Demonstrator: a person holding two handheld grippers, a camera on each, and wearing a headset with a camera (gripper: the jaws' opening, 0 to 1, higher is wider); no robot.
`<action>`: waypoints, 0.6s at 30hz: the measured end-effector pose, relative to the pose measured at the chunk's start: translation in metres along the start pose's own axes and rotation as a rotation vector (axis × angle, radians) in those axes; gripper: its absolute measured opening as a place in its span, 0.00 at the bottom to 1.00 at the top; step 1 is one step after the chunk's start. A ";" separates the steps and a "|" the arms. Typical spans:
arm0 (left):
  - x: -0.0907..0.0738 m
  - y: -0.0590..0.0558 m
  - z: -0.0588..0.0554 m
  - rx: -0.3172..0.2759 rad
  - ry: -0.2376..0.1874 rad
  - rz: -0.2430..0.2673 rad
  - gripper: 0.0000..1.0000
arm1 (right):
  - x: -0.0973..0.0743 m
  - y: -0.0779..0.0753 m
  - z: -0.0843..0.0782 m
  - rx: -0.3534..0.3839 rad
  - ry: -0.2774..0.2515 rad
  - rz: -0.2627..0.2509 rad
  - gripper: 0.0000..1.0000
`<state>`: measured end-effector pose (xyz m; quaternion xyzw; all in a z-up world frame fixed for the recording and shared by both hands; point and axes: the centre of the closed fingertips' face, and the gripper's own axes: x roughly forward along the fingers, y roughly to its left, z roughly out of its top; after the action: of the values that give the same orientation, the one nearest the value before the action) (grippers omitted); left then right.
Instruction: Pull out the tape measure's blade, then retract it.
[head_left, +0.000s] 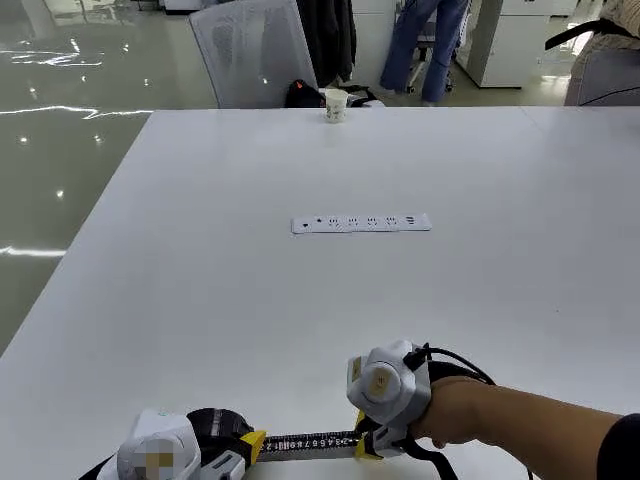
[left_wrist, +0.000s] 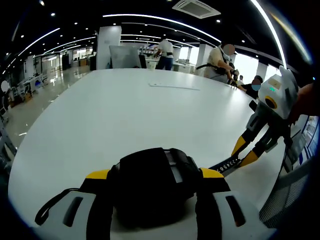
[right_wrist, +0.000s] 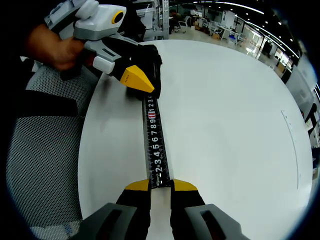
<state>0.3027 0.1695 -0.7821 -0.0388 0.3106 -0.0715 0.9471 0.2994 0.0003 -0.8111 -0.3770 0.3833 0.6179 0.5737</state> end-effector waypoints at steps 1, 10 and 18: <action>0.000 0.000 0.000 0.000 0.000 0.000 0.62 | 0.000 0.000 0.000 0.001 0.000 0.000 0.11; -0.001 -0.001 0.000 0.002 -0.001 -0.006 0.62 | 0.001 0.000 0.003 0.000 -0.007 0.002 0.11; -0.001 -0.001 0.000 0.002 -0.006 -0.006 0.62 | 0.002 0.001 0.005 -0.025 -0.020 0.010 0.11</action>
<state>0.3022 0.1692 -0.7810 -0.0392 0.3076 -0.0746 0.9478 0.2984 0.0054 -0.8104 -0.3761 0.3715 0.6292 0.5698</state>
